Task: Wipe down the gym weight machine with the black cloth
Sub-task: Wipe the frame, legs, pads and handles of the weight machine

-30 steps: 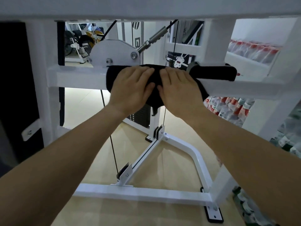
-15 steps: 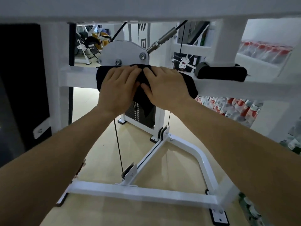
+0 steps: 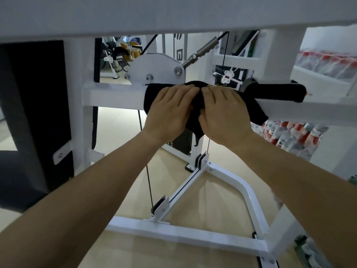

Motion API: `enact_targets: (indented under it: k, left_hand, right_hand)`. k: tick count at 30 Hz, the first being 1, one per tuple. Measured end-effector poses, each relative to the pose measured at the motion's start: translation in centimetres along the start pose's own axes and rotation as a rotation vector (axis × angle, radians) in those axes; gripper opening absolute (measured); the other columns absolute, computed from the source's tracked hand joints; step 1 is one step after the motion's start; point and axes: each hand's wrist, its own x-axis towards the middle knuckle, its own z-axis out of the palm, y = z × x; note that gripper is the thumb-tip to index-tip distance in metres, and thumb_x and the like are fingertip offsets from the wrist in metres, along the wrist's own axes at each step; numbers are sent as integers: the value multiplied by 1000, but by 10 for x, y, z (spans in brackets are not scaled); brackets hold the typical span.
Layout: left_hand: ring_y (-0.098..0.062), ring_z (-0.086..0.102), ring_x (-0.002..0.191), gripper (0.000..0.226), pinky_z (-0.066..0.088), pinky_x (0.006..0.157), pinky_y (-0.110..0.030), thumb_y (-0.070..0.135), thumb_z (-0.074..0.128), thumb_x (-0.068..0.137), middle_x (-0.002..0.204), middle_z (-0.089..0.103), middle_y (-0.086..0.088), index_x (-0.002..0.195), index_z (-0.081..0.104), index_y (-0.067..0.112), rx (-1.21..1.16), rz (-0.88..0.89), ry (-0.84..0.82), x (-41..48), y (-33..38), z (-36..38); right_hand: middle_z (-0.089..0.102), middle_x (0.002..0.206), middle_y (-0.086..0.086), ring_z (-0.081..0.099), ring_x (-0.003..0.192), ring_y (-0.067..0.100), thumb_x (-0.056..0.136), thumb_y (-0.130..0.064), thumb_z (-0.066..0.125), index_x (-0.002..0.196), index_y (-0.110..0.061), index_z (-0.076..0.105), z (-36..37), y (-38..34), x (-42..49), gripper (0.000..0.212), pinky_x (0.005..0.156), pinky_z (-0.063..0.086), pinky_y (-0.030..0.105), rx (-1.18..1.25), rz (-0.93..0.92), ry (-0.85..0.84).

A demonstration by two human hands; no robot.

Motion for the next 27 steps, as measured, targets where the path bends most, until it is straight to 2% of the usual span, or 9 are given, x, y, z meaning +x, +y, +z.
enact_targets:
  k: [5, 11, 18, 23, 27]
  left_hand:
    - [-30, 55, 123, 37, 37, 108, -41, 20, 43, 104, 134, 60, -12, 135, 55, 5, 61, -94, -2, -30, -47, -16]
    - [-32, 54, 123, 39, 38, 109, -44, 23, 42, 104, 135, 58, -14, 136, 52, 3, 90, -132, -44, -51, -98, -29]
    - [-33, 48, 126, 45, 35, 111, -46, 28, 38, 103, 139, 52, -14, 141, 44, 6, 175, -207, -182, -74, -151, -53]
    - [-32, 49, 125, 42, 34, 111, -46, 26, 36, 102, 136, 54, -14, 138, 47, 5, 184, -248, -165, -74, -144, -52]
    - [-34, 50, 125, 43, 34, 111, -50, 26, 39, 101, 135, 56, -14, 136, 51, 5, 168, -235, -101, -61, -105, -40]
  right_hand:
    - [65, 125, 17, 61, 115, 34, 94, -28, 43, 132, -2, 56, 17, -42, 23, 48, 101, 45, 45, 69, -95, 57]
    - [65, 122, 14, 61, 112, 32, 96, -23, 56, 131, -5, 57, 44, -99, 48, 40, 101, 43, 41, 72, -101, 120]
    - [57, 126, 15, 54, 113, 32, 98, -21, 36, 139, -3, 46, 57, -159, 77, 46, 102, 39, 42, -14, -149, 82]
    - [56, 129, 14, 54, 114, 31, 99, -25, 39, 142, -4, 44, 59, -157, 78, 48, 102, 38, 41, -17, -192, 68]
    - [57, 129, 11, 54, 115, 30, 99, -29, 44, 143, -9, 43, 47, -117, 57, 48, 102, 36, 41, 19, -165, 55]
